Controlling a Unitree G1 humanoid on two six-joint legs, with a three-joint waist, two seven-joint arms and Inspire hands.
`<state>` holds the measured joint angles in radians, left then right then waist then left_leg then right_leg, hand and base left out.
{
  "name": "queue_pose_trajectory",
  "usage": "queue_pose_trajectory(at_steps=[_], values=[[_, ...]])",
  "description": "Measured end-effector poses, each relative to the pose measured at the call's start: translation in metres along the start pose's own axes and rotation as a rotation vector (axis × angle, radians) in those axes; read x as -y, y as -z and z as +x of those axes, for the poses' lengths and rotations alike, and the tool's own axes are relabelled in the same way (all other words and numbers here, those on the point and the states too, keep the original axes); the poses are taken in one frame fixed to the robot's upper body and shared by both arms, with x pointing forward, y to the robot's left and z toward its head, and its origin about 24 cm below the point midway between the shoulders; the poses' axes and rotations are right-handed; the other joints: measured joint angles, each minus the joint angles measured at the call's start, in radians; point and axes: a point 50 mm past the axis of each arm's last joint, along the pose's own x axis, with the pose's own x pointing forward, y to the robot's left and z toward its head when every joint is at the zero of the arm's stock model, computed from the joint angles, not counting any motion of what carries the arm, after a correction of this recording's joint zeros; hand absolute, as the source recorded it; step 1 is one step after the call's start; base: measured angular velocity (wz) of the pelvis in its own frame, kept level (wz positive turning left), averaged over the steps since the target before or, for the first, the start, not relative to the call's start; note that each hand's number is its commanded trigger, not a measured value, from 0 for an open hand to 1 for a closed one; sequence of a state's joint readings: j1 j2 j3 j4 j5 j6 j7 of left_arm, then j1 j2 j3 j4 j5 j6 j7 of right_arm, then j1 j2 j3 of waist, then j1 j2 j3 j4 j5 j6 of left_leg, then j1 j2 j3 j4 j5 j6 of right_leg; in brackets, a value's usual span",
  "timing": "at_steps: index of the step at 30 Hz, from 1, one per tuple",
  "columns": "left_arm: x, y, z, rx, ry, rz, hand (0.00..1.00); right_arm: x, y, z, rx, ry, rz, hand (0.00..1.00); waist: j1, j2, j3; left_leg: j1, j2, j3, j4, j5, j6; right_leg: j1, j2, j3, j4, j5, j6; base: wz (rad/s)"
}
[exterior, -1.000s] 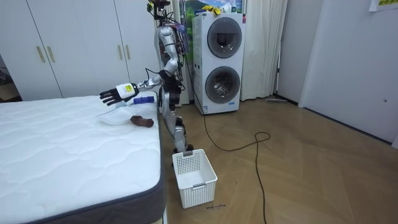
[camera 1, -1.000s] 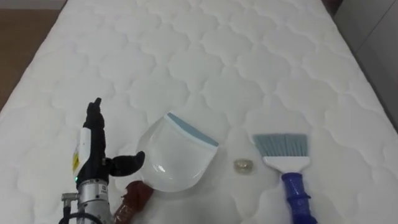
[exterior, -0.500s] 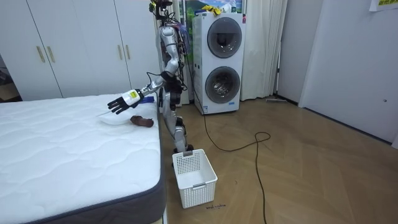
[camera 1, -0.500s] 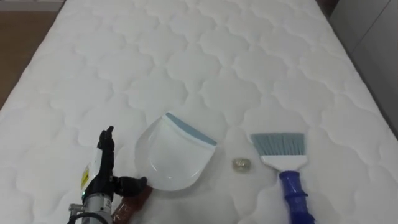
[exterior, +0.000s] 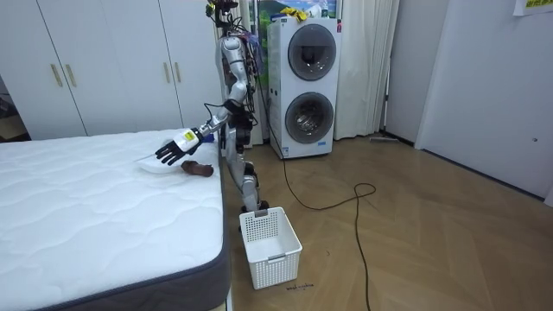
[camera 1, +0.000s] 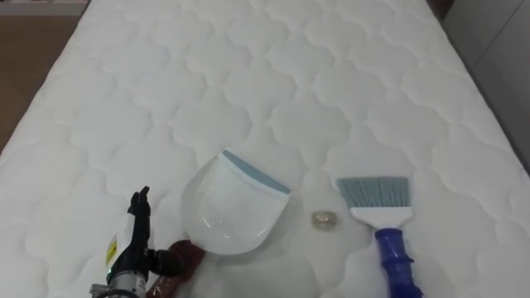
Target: Clean bed
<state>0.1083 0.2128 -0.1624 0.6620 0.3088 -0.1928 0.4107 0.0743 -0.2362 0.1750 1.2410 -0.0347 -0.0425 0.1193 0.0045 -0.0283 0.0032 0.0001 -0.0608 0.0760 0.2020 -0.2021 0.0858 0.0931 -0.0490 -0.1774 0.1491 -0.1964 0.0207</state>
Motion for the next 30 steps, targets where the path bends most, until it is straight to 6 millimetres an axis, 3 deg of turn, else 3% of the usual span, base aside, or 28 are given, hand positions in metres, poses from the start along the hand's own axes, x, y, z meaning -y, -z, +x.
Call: queue_pose_trajectory(at_steps=[8, 20, 30], values=[[0.003, 0.008, -0.002, -0.034, 0.017, 0.012, 0.00, 0.000, -0.004, 0.001, 0.009, 0.006, -0.001, 0.00, 0.000, -0.007, 0.0064, -0.010, 0.000, 0.000, 0.001, 0.000, 0.000, -0.011, -0.001, 0.001, 0.000, 0.000, 0.000, 0.00], [0.004, 0.008, -0.003, -0.034, 0.038, 0.011, 0.00, 0.000, -0.006, 0.001, 0.020, 0.007, -0.002, 0.00, -0.003, -0.010, 0.0036, -0.027, 0.000, 0.000, 0.005, 0.000, 0.000, -0.025, -0.001, -0.001, 0.001, 0.000, 0.000, 0.00], [0.011, 0.013, -0.006, -0.054, 0.090, 0.025, 0.00, -0.001, -0.011, 0.002, 0.033, 0.006, -0.002, 0.00, -0.029, -0.016, 0.0040, -0.027, 0.000, 0.002, 0.005, 0.001, 0.001, -0.026, -0.001, 0.000, 0.001, 0.000, 0.000, 0.00]])
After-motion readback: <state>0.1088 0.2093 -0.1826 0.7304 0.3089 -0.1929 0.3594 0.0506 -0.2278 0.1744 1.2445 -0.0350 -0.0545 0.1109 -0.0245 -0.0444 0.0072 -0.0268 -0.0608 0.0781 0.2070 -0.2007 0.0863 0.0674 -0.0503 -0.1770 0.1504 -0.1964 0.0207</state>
